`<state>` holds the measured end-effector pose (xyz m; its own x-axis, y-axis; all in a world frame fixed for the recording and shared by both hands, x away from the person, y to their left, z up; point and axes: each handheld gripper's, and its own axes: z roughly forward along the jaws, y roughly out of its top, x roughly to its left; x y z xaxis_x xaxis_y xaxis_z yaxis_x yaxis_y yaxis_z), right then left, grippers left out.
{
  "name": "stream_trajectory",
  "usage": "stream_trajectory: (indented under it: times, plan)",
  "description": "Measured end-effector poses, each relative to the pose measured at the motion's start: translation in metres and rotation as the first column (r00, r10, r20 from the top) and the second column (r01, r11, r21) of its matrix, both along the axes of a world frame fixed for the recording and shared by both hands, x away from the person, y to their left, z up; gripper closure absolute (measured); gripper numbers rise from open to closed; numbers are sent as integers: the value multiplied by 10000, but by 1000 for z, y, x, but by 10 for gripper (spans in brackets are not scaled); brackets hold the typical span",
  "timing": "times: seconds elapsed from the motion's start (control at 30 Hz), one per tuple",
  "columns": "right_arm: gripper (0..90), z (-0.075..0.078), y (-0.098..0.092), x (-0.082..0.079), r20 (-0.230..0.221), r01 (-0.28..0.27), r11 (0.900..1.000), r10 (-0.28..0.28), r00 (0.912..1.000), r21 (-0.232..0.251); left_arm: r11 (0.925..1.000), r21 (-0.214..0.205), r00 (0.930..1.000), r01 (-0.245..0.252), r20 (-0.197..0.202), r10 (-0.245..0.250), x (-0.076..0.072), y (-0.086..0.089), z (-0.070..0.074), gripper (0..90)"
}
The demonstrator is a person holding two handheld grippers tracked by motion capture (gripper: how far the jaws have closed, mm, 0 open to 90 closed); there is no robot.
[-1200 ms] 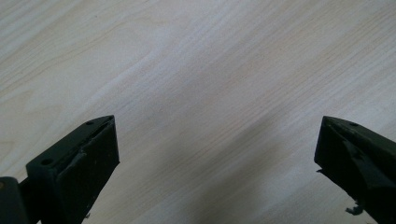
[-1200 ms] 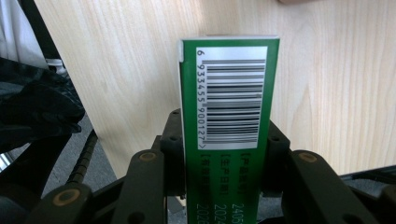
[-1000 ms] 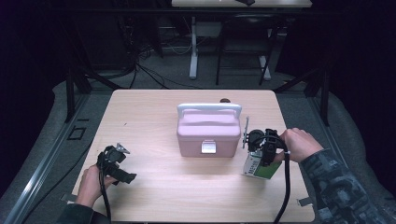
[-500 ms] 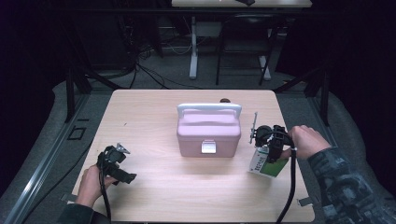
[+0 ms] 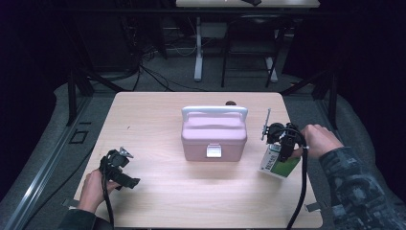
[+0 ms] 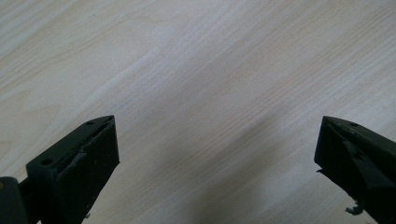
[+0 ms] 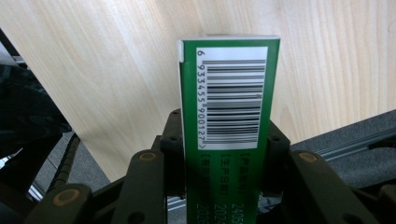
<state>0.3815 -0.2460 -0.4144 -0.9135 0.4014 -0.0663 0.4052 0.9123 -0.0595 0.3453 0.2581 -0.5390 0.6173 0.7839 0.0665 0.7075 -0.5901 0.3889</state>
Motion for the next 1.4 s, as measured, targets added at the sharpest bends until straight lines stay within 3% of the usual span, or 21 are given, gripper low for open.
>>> stream_trajectory:
  times: [0.57,0.87,1.4]
  plan:
    - [626,-6,-13,26,-77,1023,9947,-1022,9947,83,10000,8,10000,6,-8,-6,0,0,0,0]
    - [626,-12,-14,38,-97,1814,9834,-1814,9834,44,10000,-4,10000,15,-17,-15,0,0,0,0]
    - [625,-23,-17,51,-154,2625,9649,-2624,9648,50,10000,16,10000,24,-24,-24,0,0,0,0]
